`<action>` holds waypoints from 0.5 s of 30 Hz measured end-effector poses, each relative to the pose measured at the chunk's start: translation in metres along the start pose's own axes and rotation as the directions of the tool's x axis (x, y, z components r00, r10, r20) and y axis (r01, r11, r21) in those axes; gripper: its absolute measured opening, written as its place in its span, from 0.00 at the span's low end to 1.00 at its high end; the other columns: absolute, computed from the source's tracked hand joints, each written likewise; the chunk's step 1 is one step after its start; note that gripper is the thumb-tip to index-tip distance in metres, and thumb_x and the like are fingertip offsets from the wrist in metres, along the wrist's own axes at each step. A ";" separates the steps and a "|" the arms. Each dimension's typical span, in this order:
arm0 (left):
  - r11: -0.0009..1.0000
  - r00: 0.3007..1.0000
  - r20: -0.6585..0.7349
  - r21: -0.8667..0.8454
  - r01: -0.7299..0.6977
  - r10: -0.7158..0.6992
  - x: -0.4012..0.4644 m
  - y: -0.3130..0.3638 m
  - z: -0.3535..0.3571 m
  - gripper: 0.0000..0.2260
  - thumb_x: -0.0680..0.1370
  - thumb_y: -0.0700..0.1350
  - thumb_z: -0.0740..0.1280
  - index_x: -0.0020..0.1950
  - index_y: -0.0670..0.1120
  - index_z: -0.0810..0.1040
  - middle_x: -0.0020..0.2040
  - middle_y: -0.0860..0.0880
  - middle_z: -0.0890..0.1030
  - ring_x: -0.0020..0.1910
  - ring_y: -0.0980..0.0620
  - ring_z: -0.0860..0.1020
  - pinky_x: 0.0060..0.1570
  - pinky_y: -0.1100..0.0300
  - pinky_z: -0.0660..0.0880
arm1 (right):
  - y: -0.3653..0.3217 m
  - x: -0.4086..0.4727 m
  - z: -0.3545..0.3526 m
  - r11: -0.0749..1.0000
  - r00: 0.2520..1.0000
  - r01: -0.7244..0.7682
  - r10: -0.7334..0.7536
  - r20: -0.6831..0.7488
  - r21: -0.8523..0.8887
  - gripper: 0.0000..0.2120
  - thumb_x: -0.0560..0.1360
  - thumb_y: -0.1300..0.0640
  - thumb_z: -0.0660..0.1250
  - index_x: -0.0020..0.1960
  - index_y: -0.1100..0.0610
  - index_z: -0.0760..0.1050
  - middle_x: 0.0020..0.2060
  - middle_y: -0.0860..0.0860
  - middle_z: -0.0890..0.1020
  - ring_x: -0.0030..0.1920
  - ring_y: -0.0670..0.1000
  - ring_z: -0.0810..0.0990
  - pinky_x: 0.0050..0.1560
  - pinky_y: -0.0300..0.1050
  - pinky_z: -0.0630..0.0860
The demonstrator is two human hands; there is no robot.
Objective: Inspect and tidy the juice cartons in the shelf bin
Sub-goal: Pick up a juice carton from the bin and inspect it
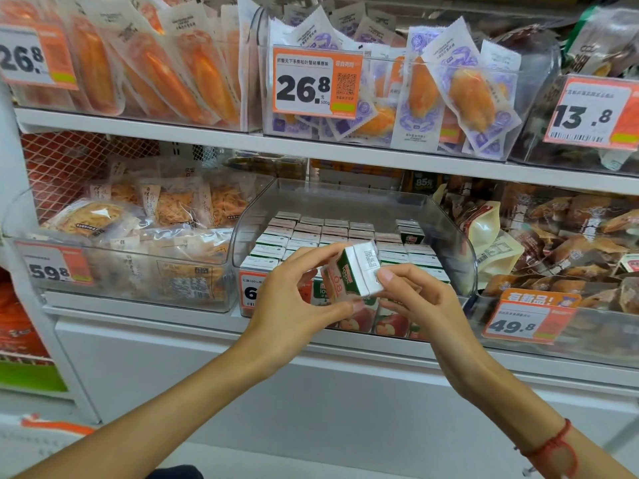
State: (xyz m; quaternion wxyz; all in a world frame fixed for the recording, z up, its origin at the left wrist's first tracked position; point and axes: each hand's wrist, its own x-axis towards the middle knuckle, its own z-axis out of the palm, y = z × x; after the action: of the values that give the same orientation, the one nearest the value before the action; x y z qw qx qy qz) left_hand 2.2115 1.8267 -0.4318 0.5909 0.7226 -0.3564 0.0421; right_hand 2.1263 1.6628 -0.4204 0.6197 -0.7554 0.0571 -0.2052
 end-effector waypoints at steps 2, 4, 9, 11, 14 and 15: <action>1.000 1.000 0.007 -0.009 0.007 -0.007 0.000 -0.001 0.001 0.30 0.68 0.44 0.79 0.68 0.57 0.74 0.62 0.61 0.78 0.64 0.61 0.74 0.60 0.68 0.73 | 0.001 0.001 0.000 1.000 1.000 -0.002 0.002 0.003 -0.008 0.13 0.68 0.40 0.67 0.47 0.44 0.83 0.48 0.41 0.85 0.53 0.42 0.82 0.51 0.38 0.76; 1.000 1.000 0.022 -0.022 0.019 -0.018 0.001 -0.002 0.001 0.30 0.68 0.44 0.78 0.68 0.58 0.74 0.62 0.61 0.78 0.64 0.62 0.74 0.60 0.68 0.73 | 0.001 0.001 0.000 1.000 1.000 -0.006 0.007 0.010 -0.009 0.12 0.69 0.40 0.66 0.47 0.44 0.83 0.49 0.42 0.85 0.54 0.43 0.82 0.51 0.38 0.77; 0.946 0.978 0.132 -0.260 0.194 -0.164 0.006 0.000 -0.006 0.22 0.71 0.50 0.74 0.63 0.63 0.75 0.60 0.66 0.80 0.59 0.67 0.77 0.54 0.70 0.76 | 0.000 0.000 -0.001 0.999 0.998 0.010 -0.007 0.057 -0.038 0.15 0.69 0.40 0.68 0.54 0.41 0.81 0.50 0.40 0.84 0.53 0.41 0.82 0.49 0.37 0.77; 0.893 0.960 0.154 -0.357 0.273 -0.232 0.008 -0.002 -0.008 0.21 0.71 0.54 0.71 0.64 0.59 0.76 0.59 0.61 0.82 0.58 0.63 0.79 0.55 0.67 0.77 | 0.000 -0.001 0.000 0.999 0.997 0.017 -0.014 0.072 -0.039 0.19 0.67 0.43 0.70 0.57 0.42 0.79 0.49 0.40 0.84 0.51 0.40 0.82 0.44 0.35 0.79; 0.790 0.929 0.248 -0.492 0.366 -0.276 0.007 -0.003 -0.007 0.20 0.75 0.54 0.67 0.66 0.50 0.76 0.59 0.51 0.83 0.60 0.55 0.80 0.60 0.63 0.76 | 0.002 0.001 0.002 0.994 0.994 0.014 -0.002 0.105 -0.112 0.23 0.66 0.44 0.71 0.61 0.44 0.78 0.52 0.40 0.84 0.53 0.39 0.81 0.48 0.34 0.78; 0.770 0.922 0.270 -0.512 0.382 -0.277 0.007 -0.002 -0.008 0.18 0.77 0.53 0.65 0.65 0.49 0.77 0.58 0.50 0.84 0.59 0.54 0.81 0.59 0.65 0.76 | 0.002 0.001 0.003 0.993 0.991 -0.004 0.020 0.132 -0.119 0.24 0.66 0.43 0.70 0.62 0.44 0.77 0.54 0.40 0.83 0.55 0.39 0.80 0.51 0.36 0.78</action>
State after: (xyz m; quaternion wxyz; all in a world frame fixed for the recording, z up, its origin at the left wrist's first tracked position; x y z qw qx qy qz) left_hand 2.2207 1.8301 -0.4280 0.7383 0.5716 -0.2719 -0.2329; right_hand 2.1287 1.6646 -0.4223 0.5773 -0.8026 0.0324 -0.1466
